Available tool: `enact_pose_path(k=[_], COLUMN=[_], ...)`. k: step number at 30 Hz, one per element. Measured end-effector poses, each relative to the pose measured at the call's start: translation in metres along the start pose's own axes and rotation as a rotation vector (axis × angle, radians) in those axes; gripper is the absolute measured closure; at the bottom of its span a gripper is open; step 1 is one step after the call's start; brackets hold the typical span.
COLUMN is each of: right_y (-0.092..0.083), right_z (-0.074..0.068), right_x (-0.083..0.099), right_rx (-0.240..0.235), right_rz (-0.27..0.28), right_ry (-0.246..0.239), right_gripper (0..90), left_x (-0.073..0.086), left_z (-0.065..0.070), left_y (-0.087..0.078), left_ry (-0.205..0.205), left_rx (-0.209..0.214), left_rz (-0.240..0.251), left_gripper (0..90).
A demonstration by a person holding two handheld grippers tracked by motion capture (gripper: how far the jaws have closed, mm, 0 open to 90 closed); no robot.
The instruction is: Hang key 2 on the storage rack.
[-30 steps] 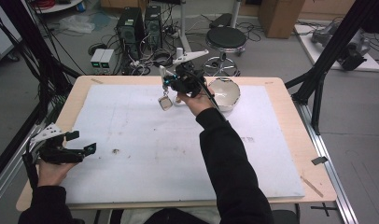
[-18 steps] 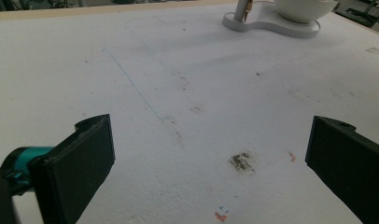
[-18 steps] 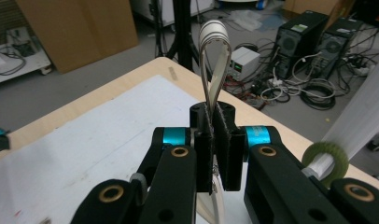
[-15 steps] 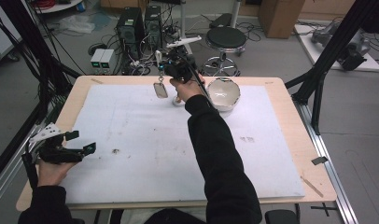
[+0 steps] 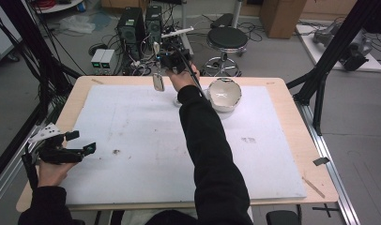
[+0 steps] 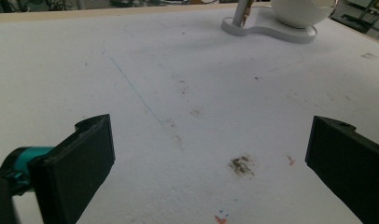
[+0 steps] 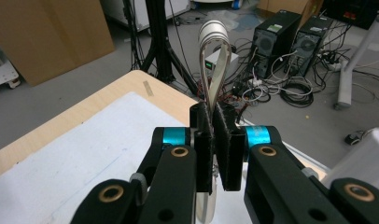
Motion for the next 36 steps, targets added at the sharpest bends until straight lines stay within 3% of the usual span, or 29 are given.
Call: enact_pose_path(k=[17, 36], right_y=[0.014, 0.007], right_z=[0.014, 0.021], right_x=[-0.002, 0.005], right_rx=[0.090, 0.112], right_rz=[-0.018, -0.056], right_ry=[0.026, 0.024], right_gripper=[86.6, 86.5], left_x=[-0.001, -0.001], left_z=[-0.001, -0.001], left_y=[-0.002, -0.002], left_ry=[-0.004, -0.006], left_rx=[0.002, 0.002], left_rz=[0.022, 0.022], left_gripper=[1.8, 1.8])
Point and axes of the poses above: each handheld gripper's, and its own axes: y roughly forward along the jaws, x roughly out of its underside, z roughly to its right, the point moved 2 cm from there along y, roughly forward along the jaws, and after that the axes turned 15 degrees about x, right-handed, at the moved point
